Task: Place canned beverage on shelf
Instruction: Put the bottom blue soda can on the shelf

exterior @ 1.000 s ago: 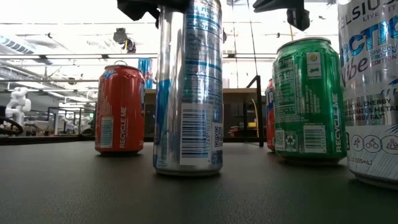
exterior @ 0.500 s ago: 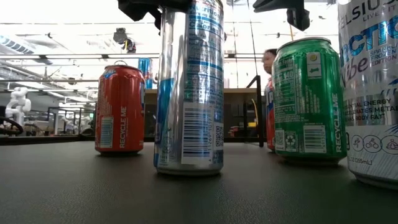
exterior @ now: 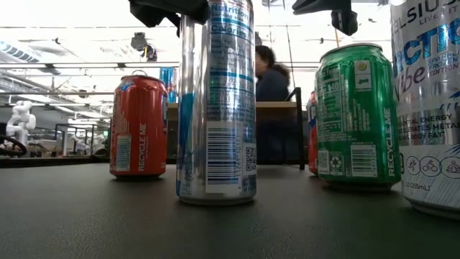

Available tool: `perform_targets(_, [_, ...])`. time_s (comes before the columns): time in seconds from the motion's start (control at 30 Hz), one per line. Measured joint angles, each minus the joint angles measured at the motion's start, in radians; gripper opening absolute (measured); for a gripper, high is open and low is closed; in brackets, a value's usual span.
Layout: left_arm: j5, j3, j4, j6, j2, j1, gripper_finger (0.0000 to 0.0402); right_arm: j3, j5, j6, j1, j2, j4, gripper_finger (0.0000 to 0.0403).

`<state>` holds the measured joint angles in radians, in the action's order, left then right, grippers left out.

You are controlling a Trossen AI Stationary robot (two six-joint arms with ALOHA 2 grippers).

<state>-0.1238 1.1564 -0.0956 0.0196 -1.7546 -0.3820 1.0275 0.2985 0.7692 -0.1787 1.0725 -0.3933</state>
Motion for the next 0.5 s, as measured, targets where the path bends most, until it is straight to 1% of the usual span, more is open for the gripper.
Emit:
perform_targets(0.07, [-0.001,0.000,0.000,0.000,0.000,0.000,0.0289,0.000,0.014,0.000,0.000,0.000,0.000,0.0013])
perform_targets(0.37, [-0.003,0.000,0.000,-0.009,0.000,0.000,0.0245,0.000,0.015,-0.004,0.000,0.000,0.000,0.0013])
perform_targets(0.5, [-0.003,0.000,0.000,-0.010,0.000,0.000,0.0237,0.000,0.015,-0.004,0.000,0.000,0.000,0.0013])
